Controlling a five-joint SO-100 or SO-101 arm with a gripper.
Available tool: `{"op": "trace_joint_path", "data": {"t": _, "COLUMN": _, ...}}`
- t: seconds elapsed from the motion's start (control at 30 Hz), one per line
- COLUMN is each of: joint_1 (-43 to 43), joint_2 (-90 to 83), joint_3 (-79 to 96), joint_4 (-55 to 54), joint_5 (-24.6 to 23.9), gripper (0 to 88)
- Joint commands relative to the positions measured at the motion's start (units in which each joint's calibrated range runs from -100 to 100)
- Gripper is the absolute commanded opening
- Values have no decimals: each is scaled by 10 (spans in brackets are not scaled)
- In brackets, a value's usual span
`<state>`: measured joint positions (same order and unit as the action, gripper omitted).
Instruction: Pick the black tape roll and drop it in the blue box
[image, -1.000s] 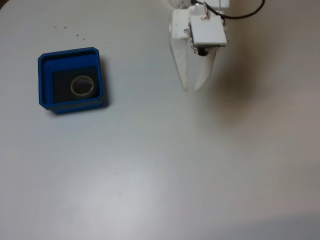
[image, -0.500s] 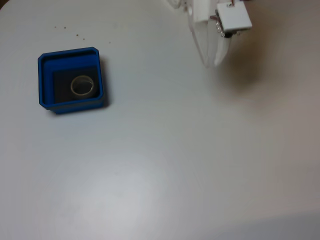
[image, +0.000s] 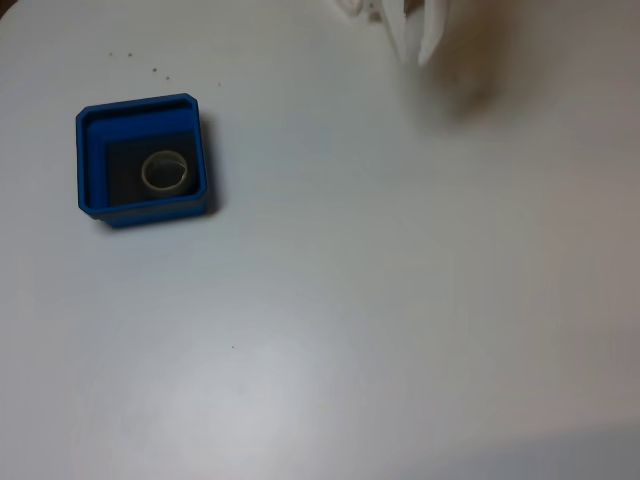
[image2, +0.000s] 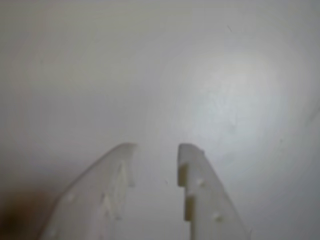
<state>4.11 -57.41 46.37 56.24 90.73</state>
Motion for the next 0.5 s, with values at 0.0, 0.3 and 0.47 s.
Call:
{"op": "trace_joint_path", "data": {"t": 0.0, "joint_1": 1, "joint_2": -91, "joint_3": 65, "joint_4": 0, "joint_5": 0, "gripper": 14}}
{"op": "trace_joint_path", "data": {"t": 0.3, "joint_1": 2, "joint_2": -239, "joint_3": 223, "joint_4": 0, "joint_5": 0, "gripper": 14}}
{"op": "trace_joint_path", "data": {"t": 0.47, "joint_1": 3, "joint_2": -315, "joint_3": 294, "joint_4": 1, "joint_5": -4, "gripper": 14}}
